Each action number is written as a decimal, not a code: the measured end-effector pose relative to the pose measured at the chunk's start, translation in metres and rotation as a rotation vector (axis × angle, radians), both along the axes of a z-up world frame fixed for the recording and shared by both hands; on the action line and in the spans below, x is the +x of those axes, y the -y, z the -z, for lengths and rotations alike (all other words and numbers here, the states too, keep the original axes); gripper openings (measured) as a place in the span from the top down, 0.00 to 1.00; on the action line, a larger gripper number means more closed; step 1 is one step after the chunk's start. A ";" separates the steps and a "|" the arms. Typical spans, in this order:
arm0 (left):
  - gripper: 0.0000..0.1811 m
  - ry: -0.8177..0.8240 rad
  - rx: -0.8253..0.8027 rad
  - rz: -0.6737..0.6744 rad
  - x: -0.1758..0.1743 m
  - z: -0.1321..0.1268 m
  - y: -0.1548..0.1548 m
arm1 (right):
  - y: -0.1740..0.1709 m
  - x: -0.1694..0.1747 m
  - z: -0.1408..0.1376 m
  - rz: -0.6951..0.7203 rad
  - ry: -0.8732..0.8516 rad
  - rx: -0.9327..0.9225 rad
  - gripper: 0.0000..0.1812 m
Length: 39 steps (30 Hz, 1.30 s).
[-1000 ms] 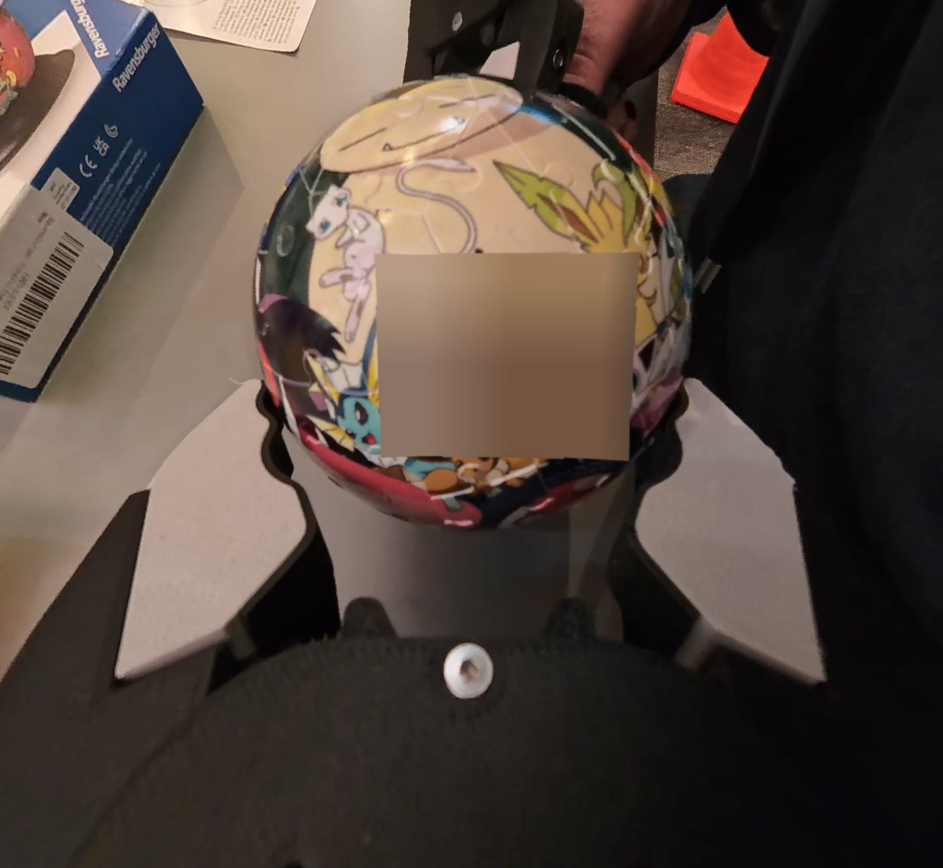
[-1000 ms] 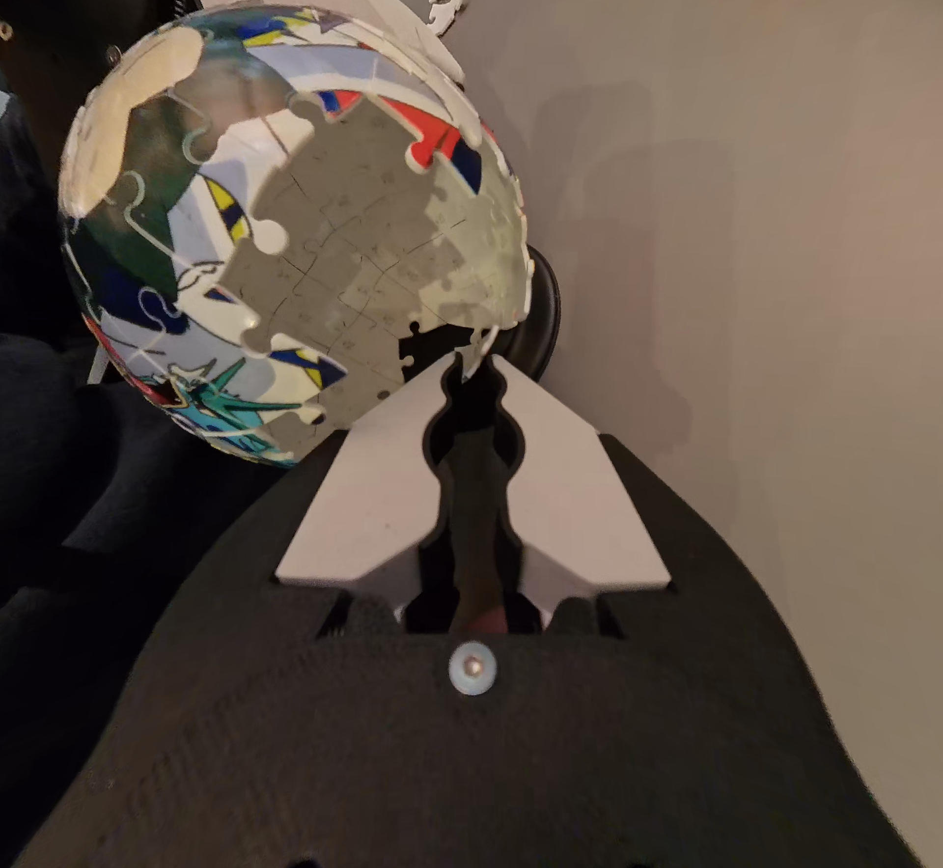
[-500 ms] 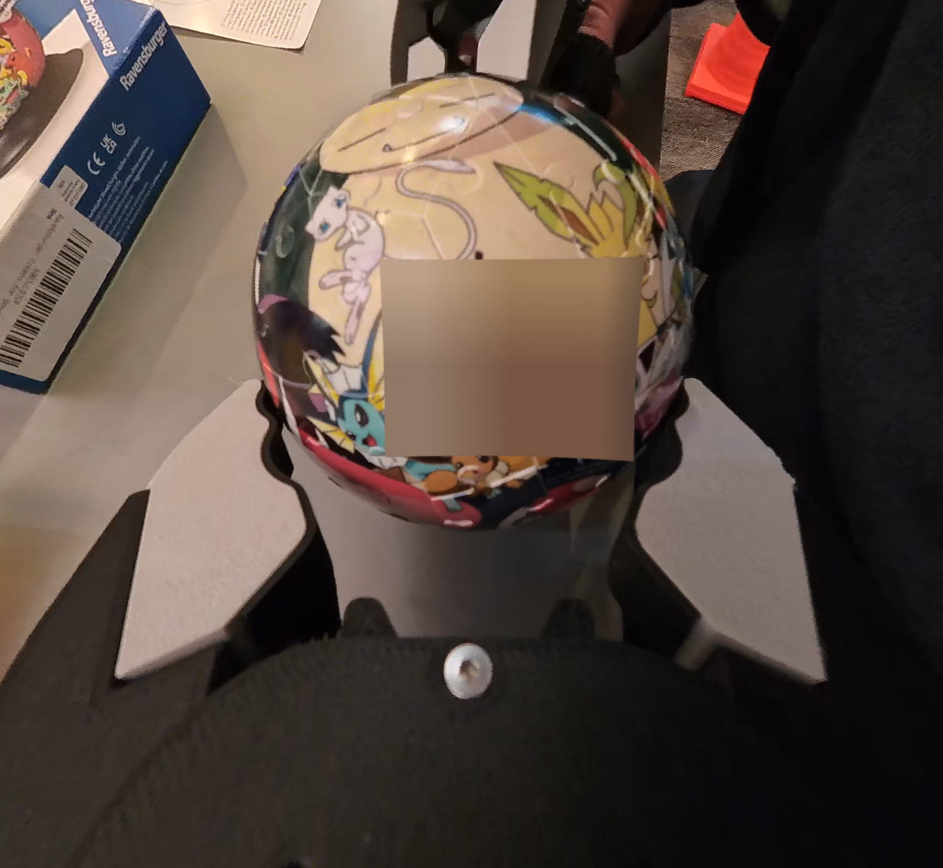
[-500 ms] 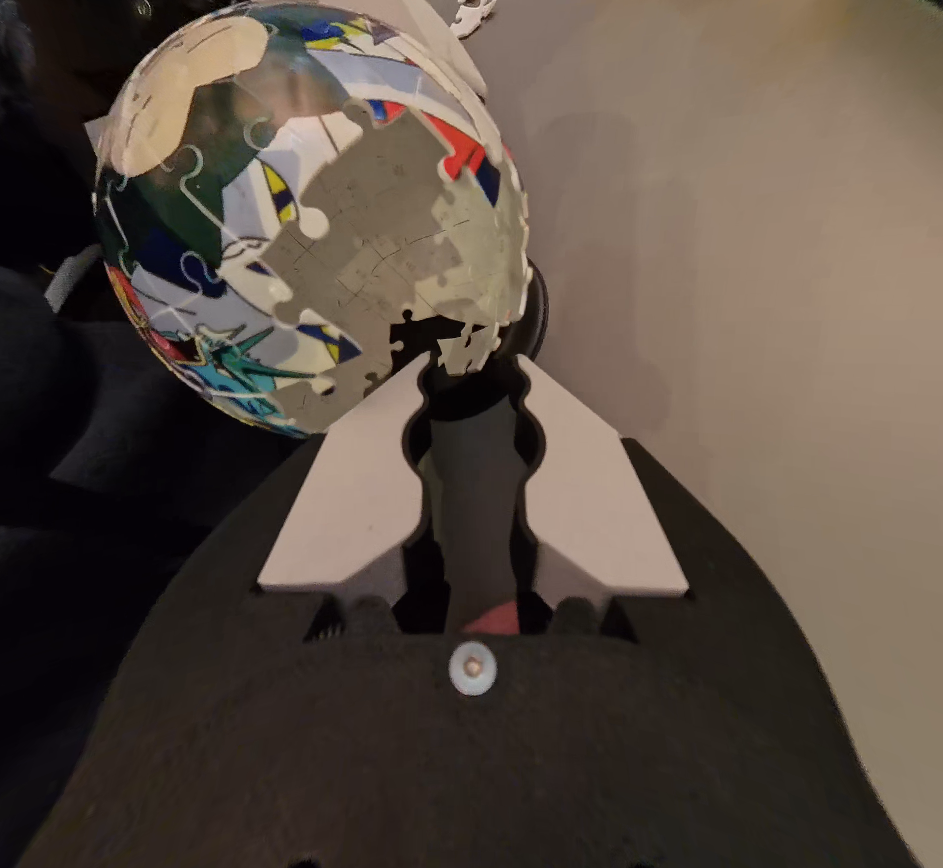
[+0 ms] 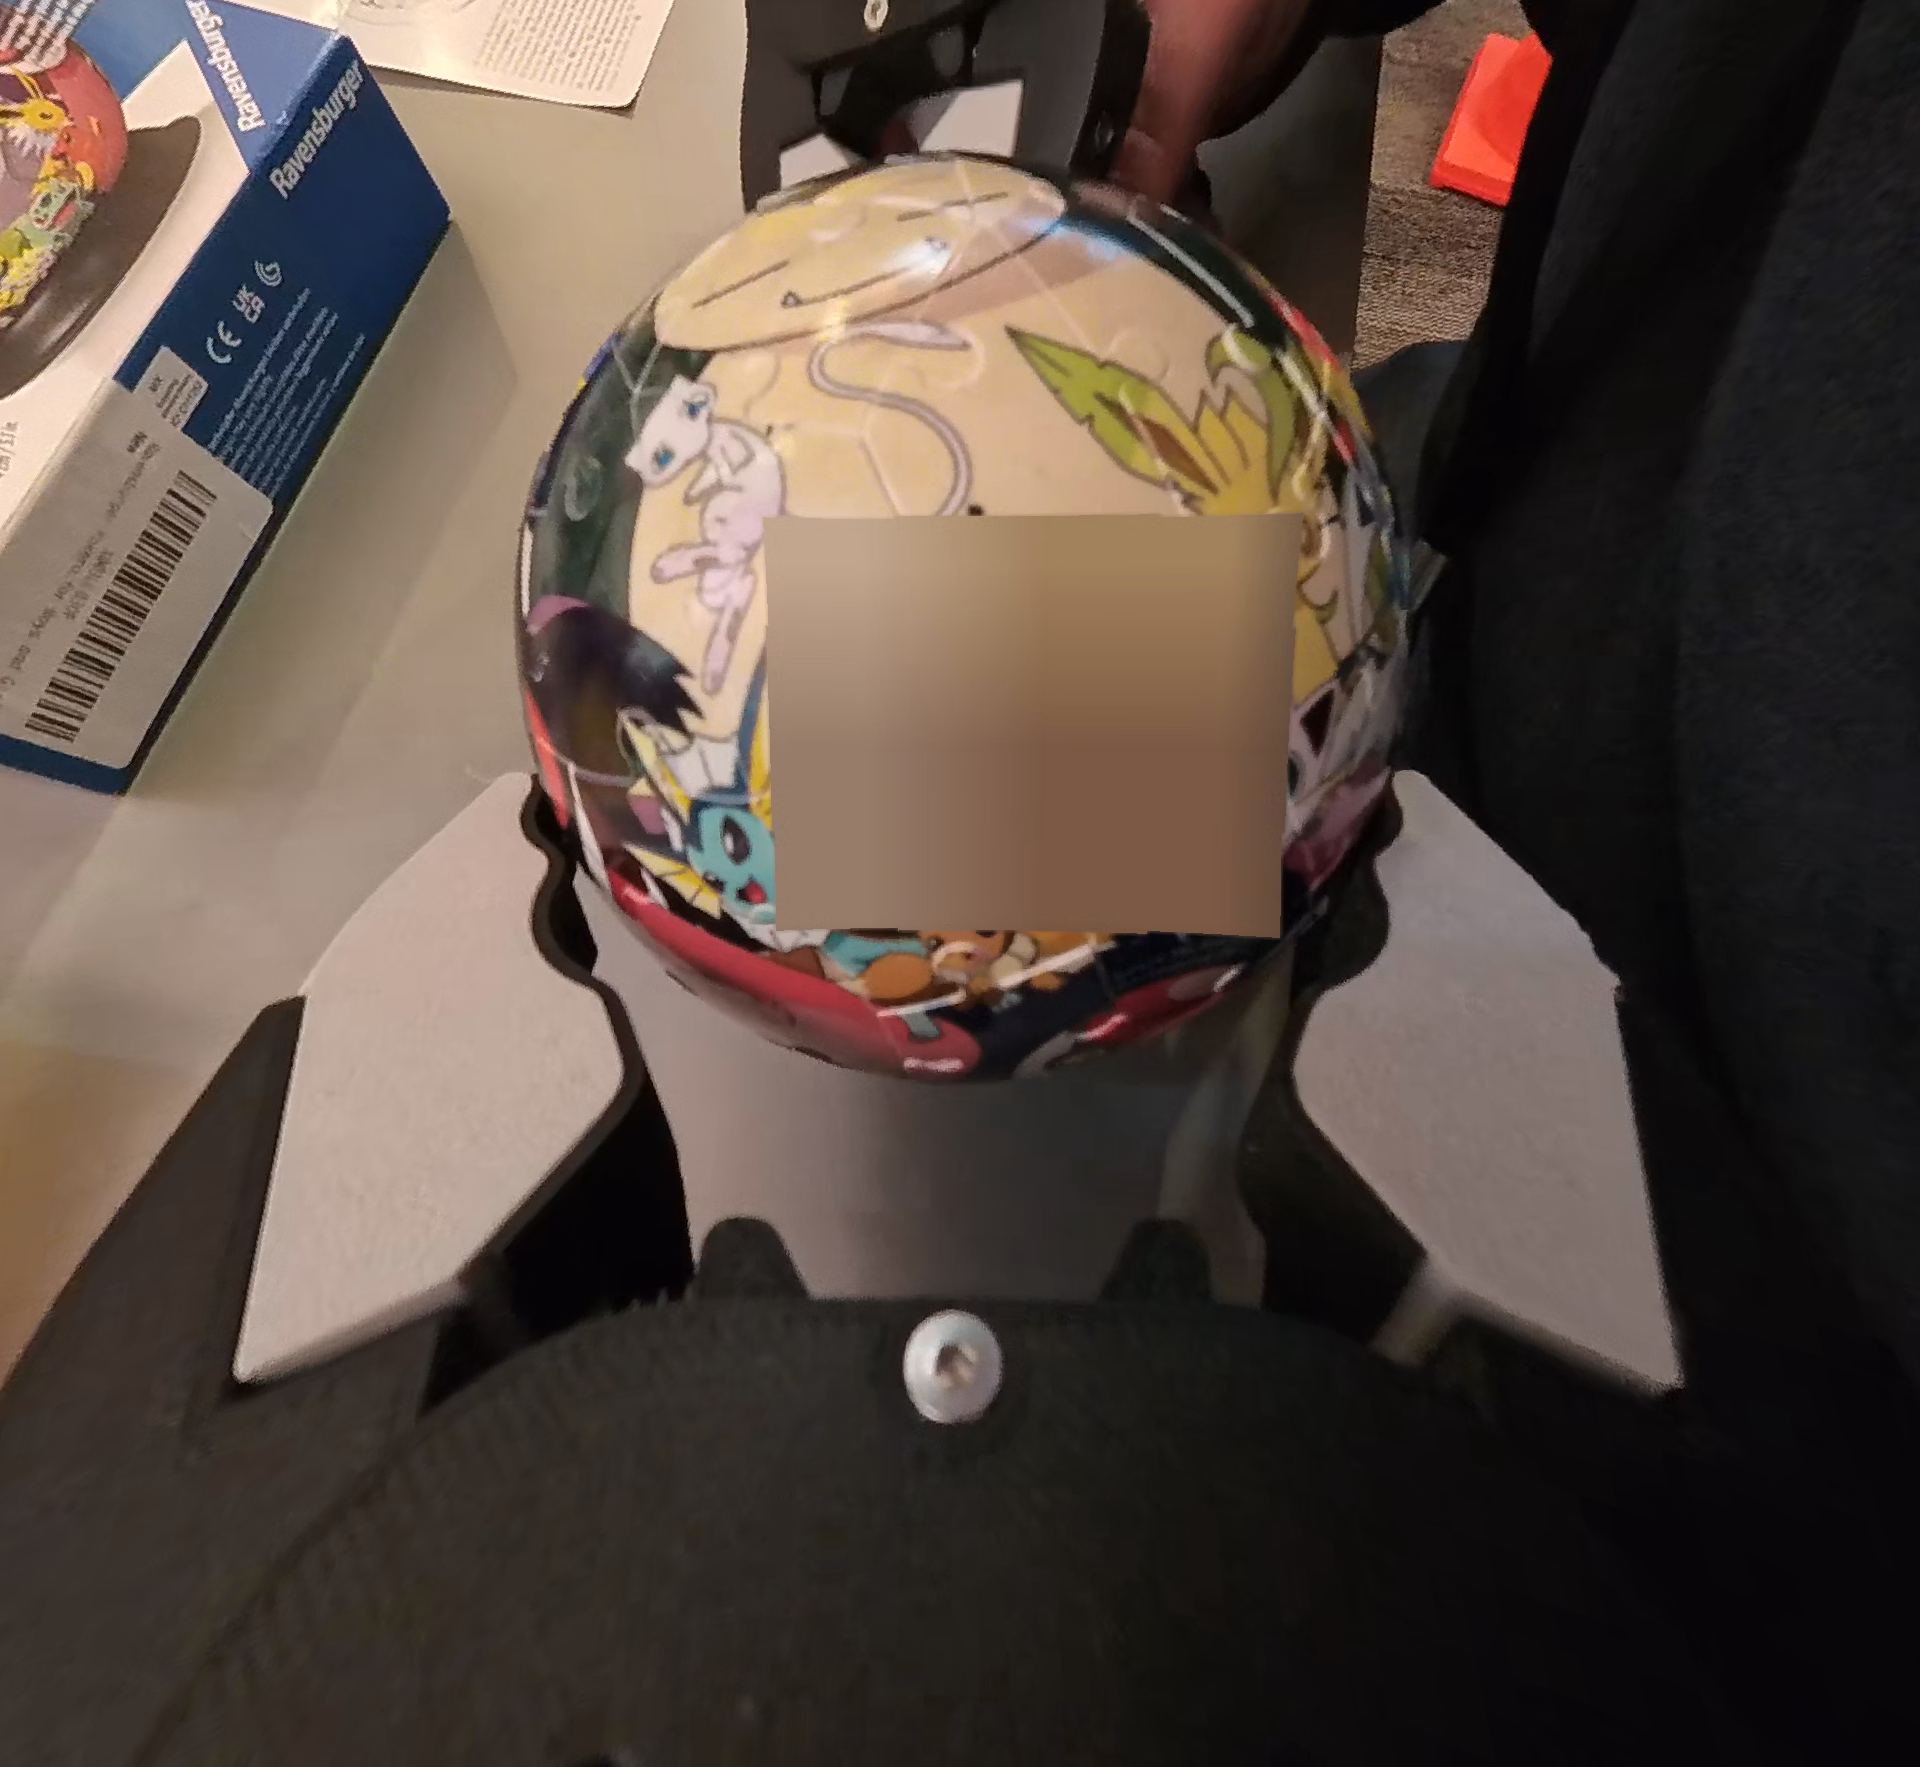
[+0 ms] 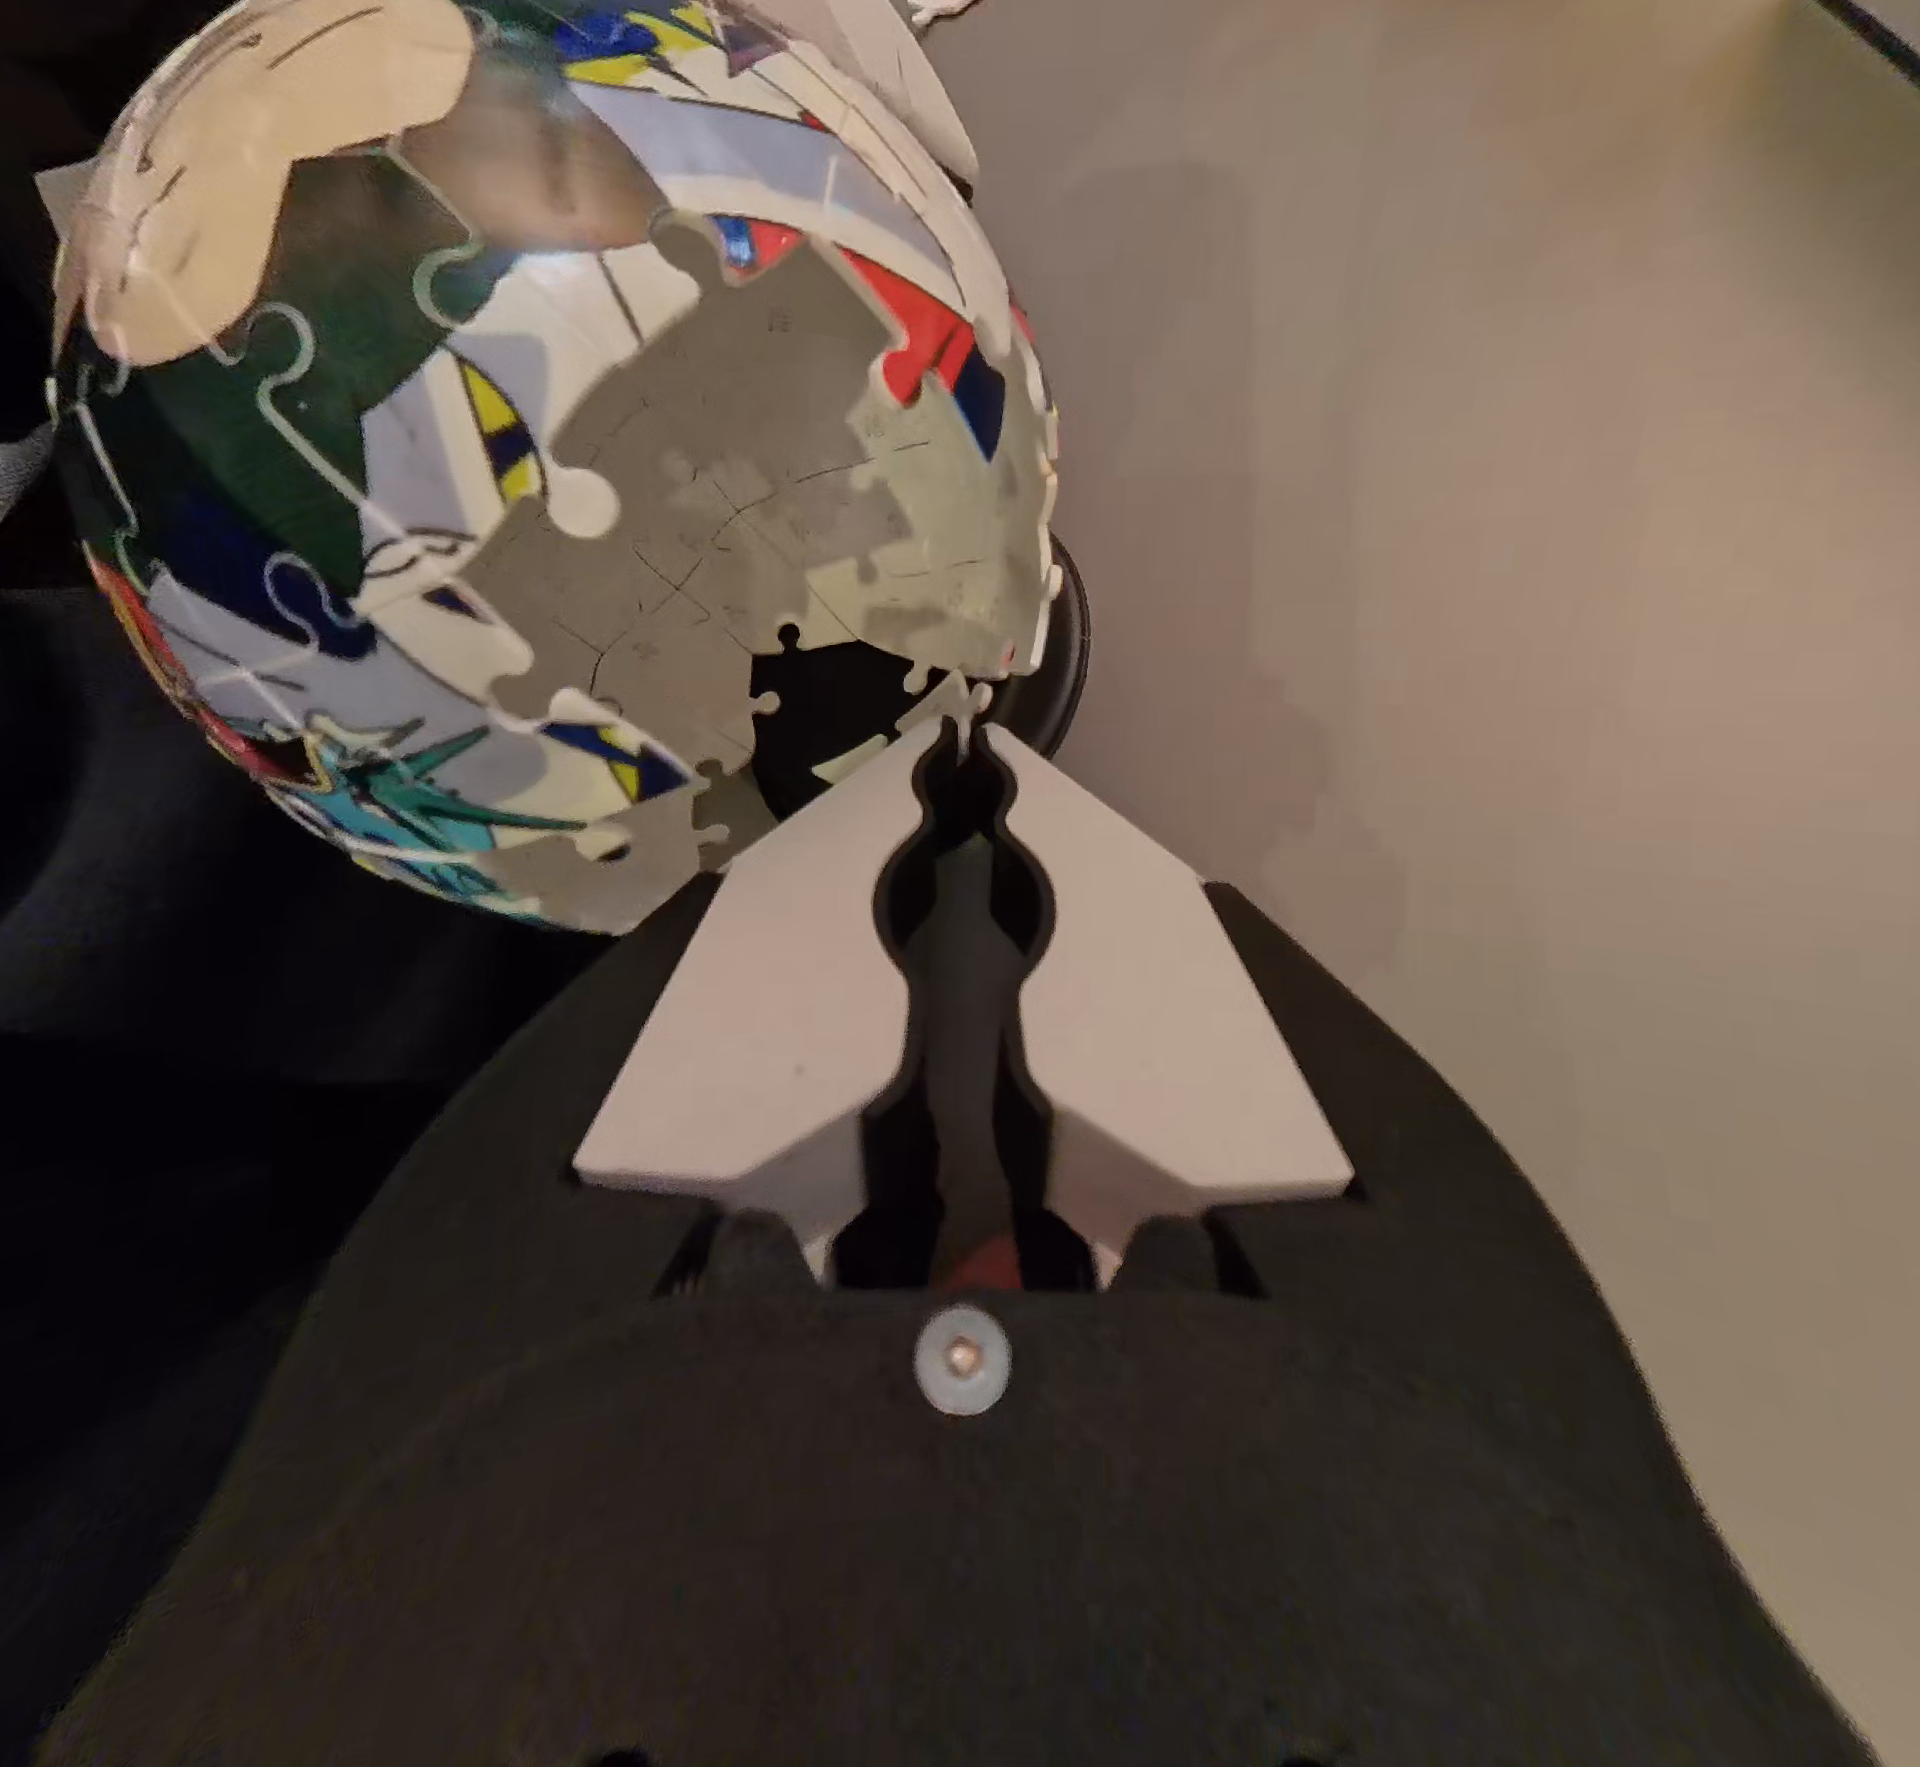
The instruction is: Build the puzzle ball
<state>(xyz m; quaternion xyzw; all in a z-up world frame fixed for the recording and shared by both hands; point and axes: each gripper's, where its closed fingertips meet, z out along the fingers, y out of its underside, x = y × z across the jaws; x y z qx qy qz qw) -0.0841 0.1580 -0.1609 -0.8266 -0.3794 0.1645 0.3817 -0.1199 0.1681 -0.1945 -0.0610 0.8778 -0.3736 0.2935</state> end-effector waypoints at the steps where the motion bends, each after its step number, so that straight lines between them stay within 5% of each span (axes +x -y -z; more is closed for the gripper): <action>1: 0.24 -0.002 -0.002 -0.001 0.000 0.000 0.000 | -0.001 0.000 -0.001 0.000 0.016 0.001 1.00; 25: 0.24 -0.011 -0.012 -0.011 0.002 0.000 -0.003 | 0.000 0.005 -0.003 0.028 0.047 -0.013 1.00; 39: 0.24 -0.021 -0.021 -0.004 0.004 -0.001 -0.003 | -0.008 0.040 0.006 -0.295 0.055 0.059 1.00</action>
